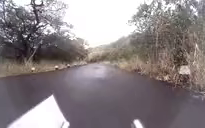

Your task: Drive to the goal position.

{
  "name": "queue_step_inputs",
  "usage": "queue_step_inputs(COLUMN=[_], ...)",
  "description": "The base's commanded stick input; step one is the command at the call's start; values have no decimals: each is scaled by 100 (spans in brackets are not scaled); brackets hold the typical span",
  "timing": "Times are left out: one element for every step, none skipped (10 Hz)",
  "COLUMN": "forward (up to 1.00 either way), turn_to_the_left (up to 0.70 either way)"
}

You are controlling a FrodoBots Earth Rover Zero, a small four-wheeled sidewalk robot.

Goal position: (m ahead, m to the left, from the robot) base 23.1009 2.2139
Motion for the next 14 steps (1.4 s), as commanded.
queue_step_inputs(forward=[100,100,100,100,100,100,100,100,100,100,100,100,100,100], turn_to_the_left=[0,0,0,0,0,0,0,0,0,0,0,0,0,0])
